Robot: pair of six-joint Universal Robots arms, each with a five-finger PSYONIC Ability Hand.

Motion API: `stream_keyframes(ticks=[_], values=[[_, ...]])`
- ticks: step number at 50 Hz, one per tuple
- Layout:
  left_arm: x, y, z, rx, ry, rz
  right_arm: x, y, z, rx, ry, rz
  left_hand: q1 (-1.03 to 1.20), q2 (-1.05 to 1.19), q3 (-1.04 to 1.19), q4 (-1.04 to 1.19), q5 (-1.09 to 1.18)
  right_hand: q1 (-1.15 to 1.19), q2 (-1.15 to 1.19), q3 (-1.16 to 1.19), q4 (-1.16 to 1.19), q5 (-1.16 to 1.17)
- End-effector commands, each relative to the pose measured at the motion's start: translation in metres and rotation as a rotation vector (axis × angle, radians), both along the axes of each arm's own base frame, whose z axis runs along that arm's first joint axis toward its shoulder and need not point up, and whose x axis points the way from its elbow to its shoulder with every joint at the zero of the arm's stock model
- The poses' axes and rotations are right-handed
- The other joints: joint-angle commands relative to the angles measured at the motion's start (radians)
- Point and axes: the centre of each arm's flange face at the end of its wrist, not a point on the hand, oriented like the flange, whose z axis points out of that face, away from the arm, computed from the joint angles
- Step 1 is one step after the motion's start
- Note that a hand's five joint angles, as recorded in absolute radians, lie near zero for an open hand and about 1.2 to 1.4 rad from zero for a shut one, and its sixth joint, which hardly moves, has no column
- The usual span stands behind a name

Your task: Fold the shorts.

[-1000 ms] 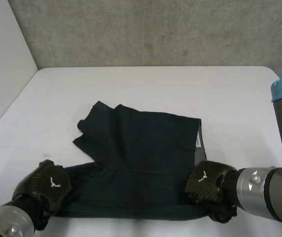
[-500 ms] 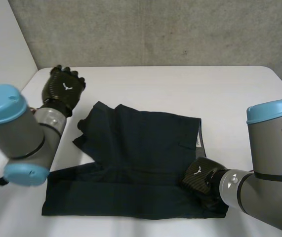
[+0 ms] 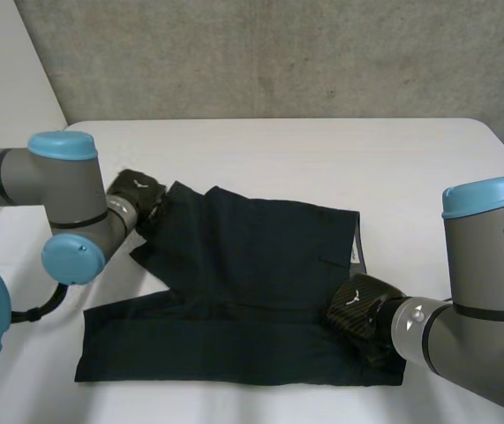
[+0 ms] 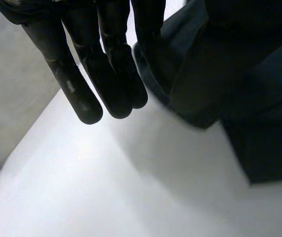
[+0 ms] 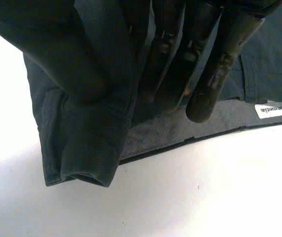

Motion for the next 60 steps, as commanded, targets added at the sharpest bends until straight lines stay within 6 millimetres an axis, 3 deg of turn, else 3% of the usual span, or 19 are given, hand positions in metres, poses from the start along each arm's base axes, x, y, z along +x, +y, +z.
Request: stream_keyframes(ticks=[1, 10, 12, 14, 19, 22, 29, 42, 47, 60], values=[[0.021, 0.017, 0.012, -0.007, -0.055, 0.136, 0.0, 0.0, 0.001, -0.002, 0.0, 0.0, 0.235, 0.203, 0.208, 0.205, 0.25, 0.417, 0.206, 0.2, 0.204, 0.241], [0.024, 0.021, 0.008, -0.02, -0.046, 0.138, 0.0, 0.002, 0.001, -0.004, 0.007, -0.002, 0.235, 0.203, 0.208, 0.205, 0.25, 0.417, 0.206, 0.2, 0.204, 0.241], [0.024, 0.02, 0.008, -0.024, -0.039, 0.136, -0.001, 0.002, 0.001, -0.004, 0.01, -0.005, 0.008, -0.024, -0.019, -0.022, 0.023, 0.417, 0.206, 0.2, 0.204, 0.241], [0.024, 0.017, 0.012, -0.036, -0.013, 0.131, -0.001, 0.001, 0.0, -0.008, 0.017, -0.012, -0.466, -0.499, -0.493, -0.497, -0.451, 0.417, 0.206, 0.2, 0.204, 0.241], [0.019, 0.016, 0.014, 0.003, 0.12, 0.081, -0.002, 0.001, 0.0, -0.011, 0.02, -0.014, -0.657, -0.689, -0.684, -0.687, -0.642, 0.417, 0.206, 0.2, 0.204, 0.241], [0.017, 0.017, 0.011, 0.064, 0.222, 0.071, -0.002, 0.002, 0.0, -0.01, 0.019, -0.013, -0.654, -0.687, -0.681, -0.684, -0.639, 0.417, 0.206, 0.2, 0.204, 0.241], [0.036, 0.007, 0.007, 0.127, 0.296, 0.137, -0.001, 0.0, 0.0, -0.024, 0.011, -0.013, -0.572, -0.605, -0.599, -0.602, -0.557, 0.417, 0.206, 0.2, 0.204, 0.241], [0.024, 0.008, -0.025, 0.217, 0.312, 0.068, 0.0, -0.002, -0.004, -0.025, 0.012, -0.014, -0.308, -0.341, -0.335, -0.338, -0.293, 0.417, 0.206, 0.2, 0.204, 0.241], [0.021, 0.01, -0.023, 0.224, 0.338, 0.069, 0.0, -0.002, -0.005, -0.026, 0.012, -0.013, -0.229, -0.261, -0.255, -0.259, -0.213, 0.417, 0.206, 0.2, 0.204, 0.241], [0.016, 0.016, -0.008, 0.21, 0.373, 0.066, 0.0, -0.003, -0.007, -0.024, 0.02, -0.016, -0.405, -0.437, -0.431, -0.435, -0.39, 0.417, 0.206, 0.2, 0.204, 0.241]])
